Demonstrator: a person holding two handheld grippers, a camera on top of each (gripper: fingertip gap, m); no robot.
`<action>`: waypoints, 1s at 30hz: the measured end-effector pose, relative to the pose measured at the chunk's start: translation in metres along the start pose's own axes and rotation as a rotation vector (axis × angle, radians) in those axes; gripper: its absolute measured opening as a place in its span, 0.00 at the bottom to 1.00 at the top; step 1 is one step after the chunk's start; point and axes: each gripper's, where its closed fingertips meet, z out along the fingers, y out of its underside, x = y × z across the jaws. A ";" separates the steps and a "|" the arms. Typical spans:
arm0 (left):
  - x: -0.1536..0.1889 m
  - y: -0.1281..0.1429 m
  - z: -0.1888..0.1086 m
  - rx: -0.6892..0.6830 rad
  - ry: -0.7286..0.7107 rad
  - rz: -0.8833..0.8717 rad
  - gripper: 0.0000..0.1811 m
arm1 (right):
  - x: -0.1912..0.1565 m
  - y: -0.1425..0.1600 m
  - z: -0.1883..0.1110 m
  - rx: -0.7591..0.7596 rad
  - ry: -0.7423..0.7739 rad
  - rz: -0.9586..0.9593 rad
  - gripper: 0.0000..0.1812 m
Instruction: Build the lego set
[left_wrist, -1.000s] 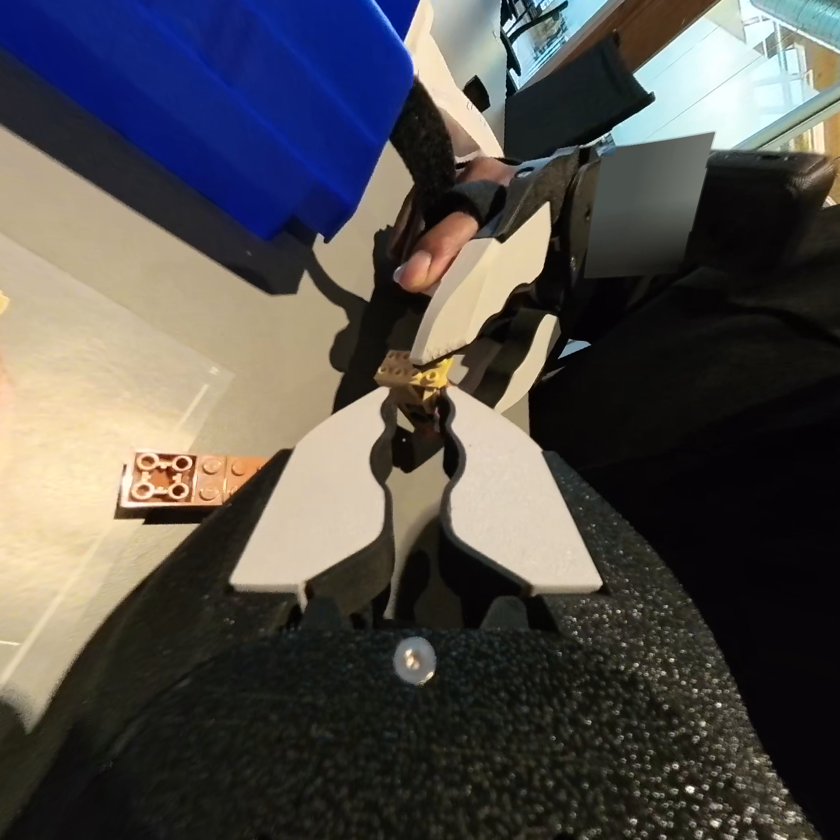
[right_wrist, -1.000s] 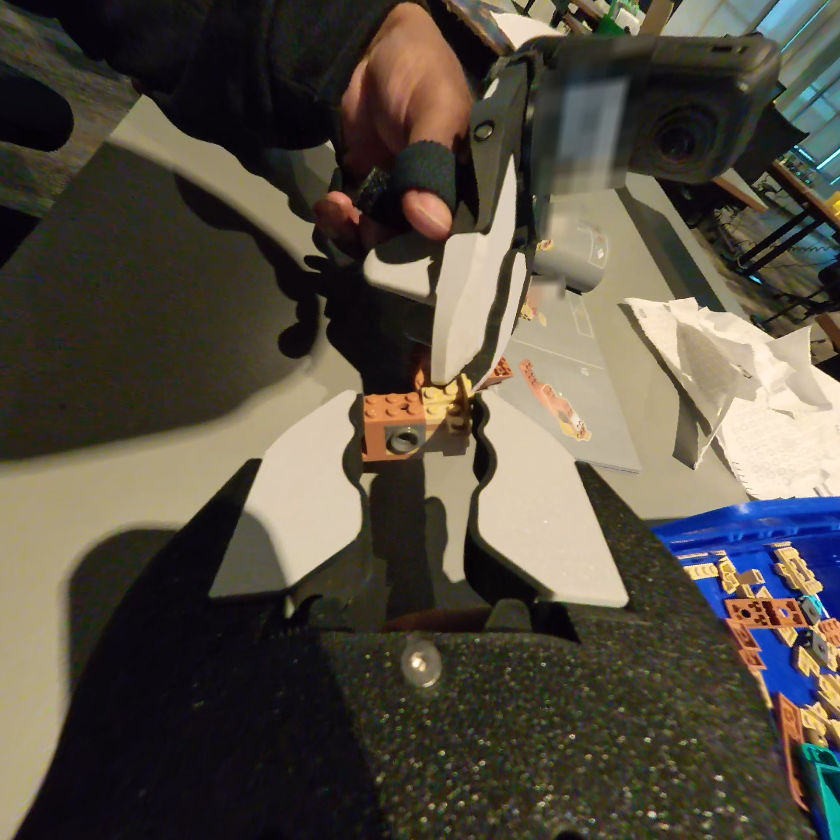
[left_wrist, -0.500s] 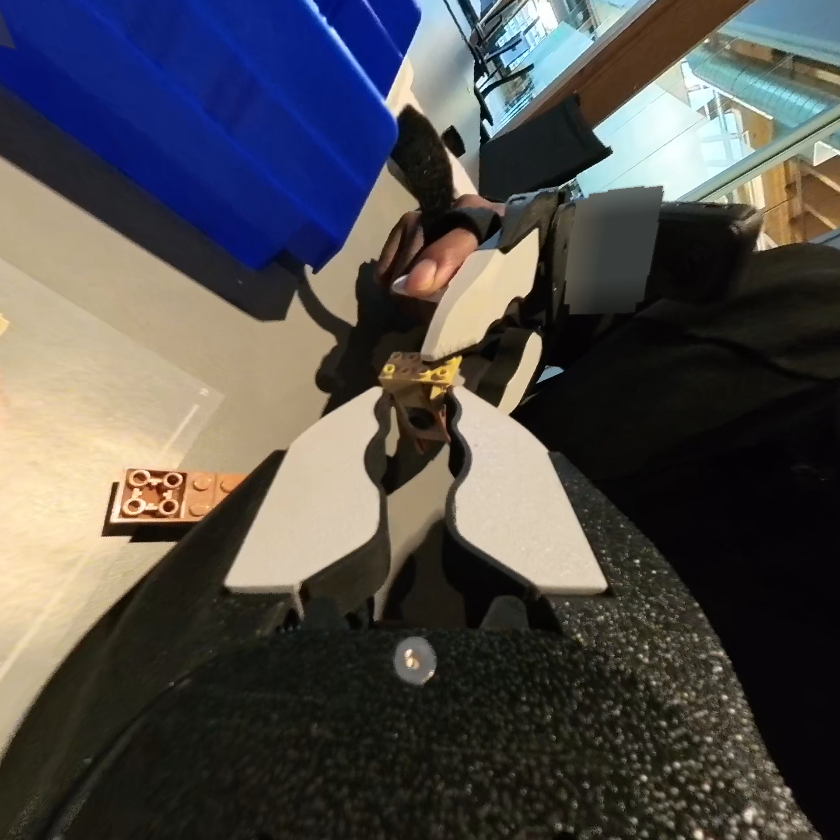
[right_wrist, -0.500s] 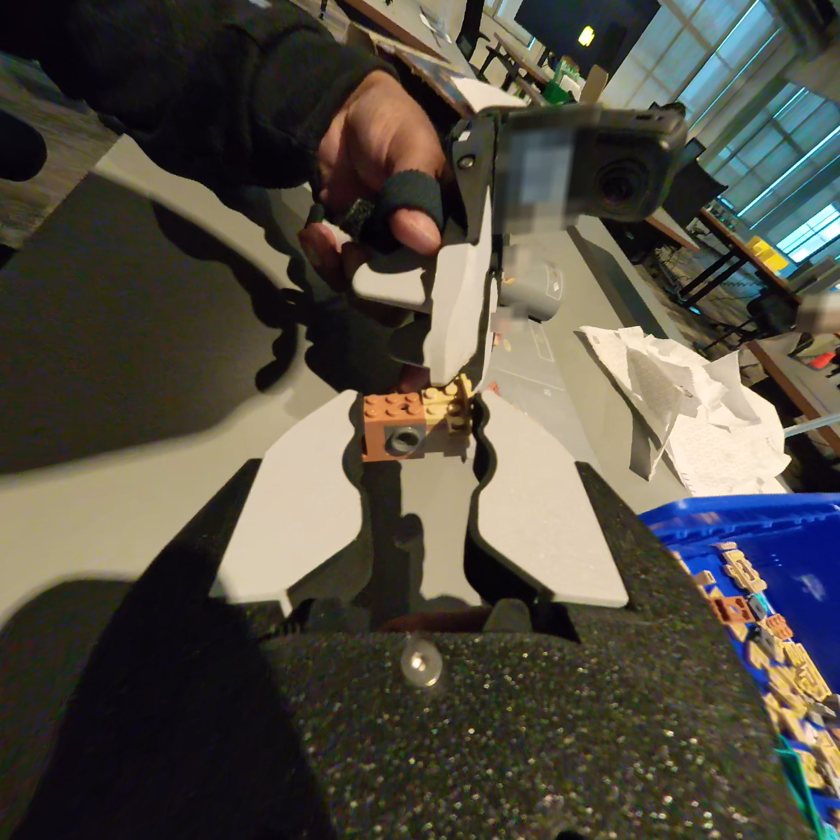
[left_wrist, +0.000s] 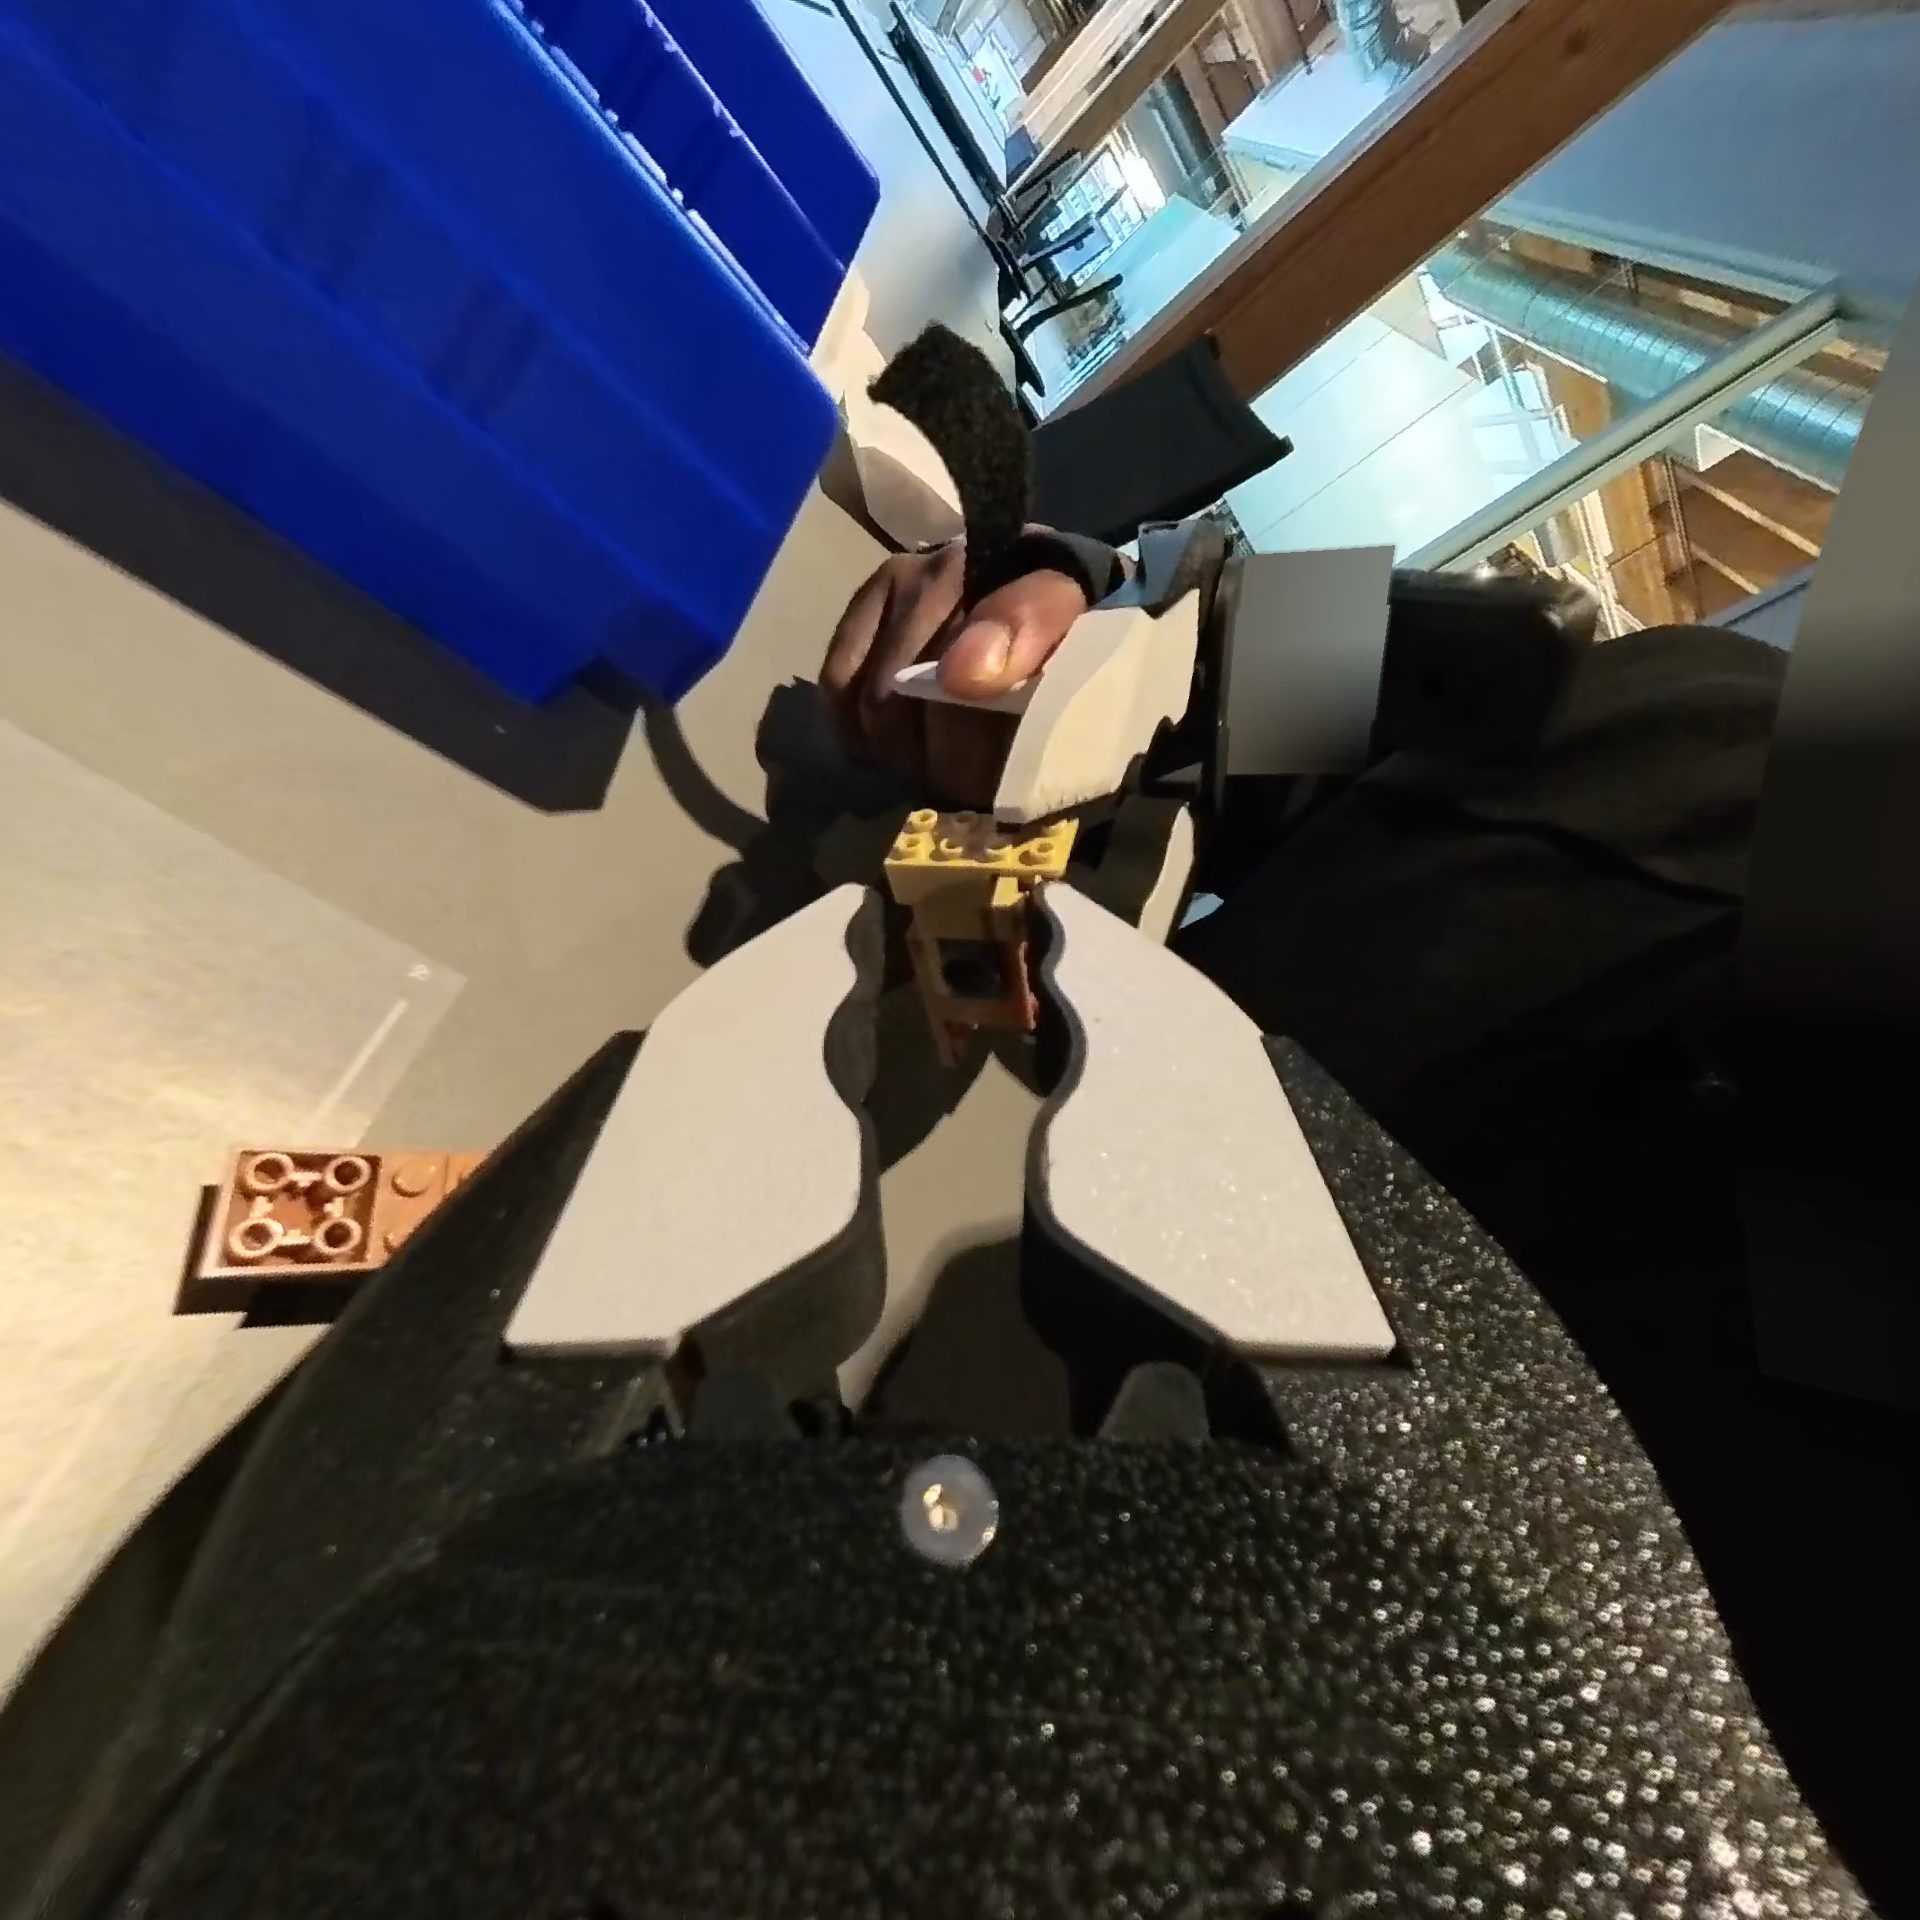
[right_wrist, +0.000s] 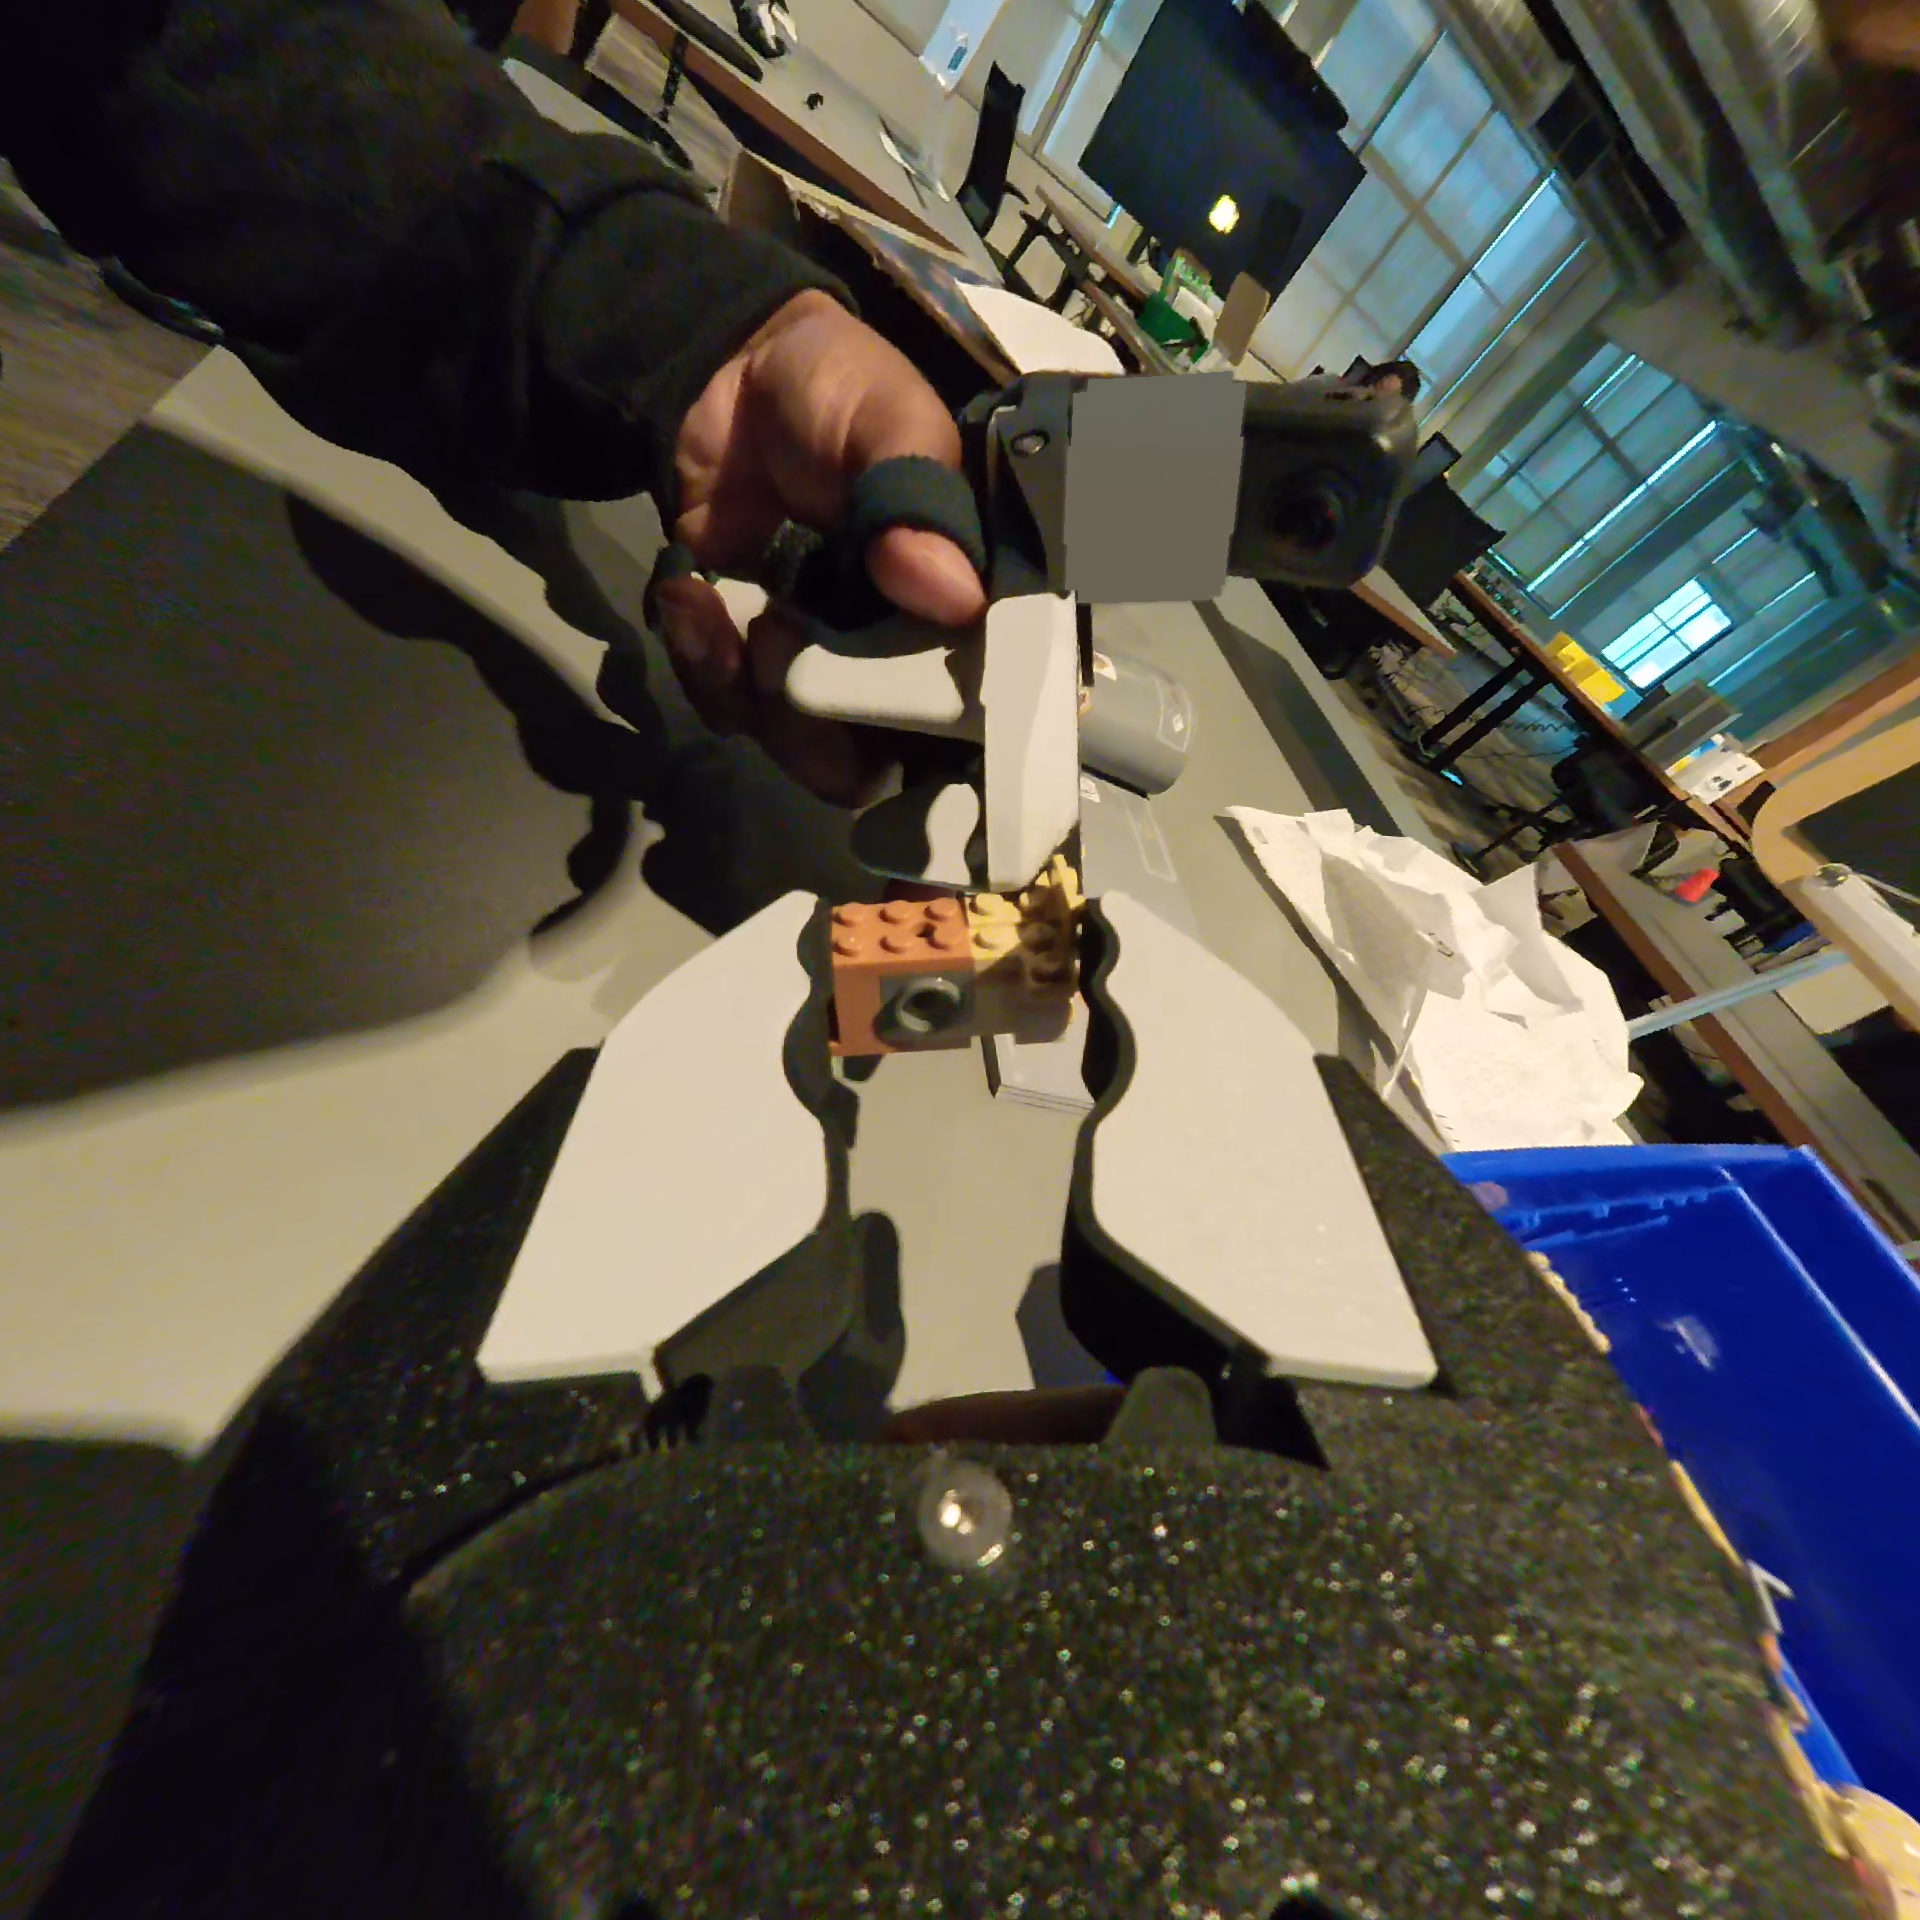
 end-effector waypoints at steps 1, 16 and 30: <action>0.000 -0.001 0.000 0.005 0.001 0.001 0.14 | 0.001 0.000 0.000 0.002 -0.001 0.013 0.25; 0.018 -0.006 0.002 0.054 0.122 0.020 0.14 | 0.002 -0.020 -0.008 0.088 0.040 -0.034 0.25; 0.001 0.014 0.013 -0.025 0.072 0.013 0.05 | 0.009 0.000 -0.004 0.049 0.002 0.167 0.03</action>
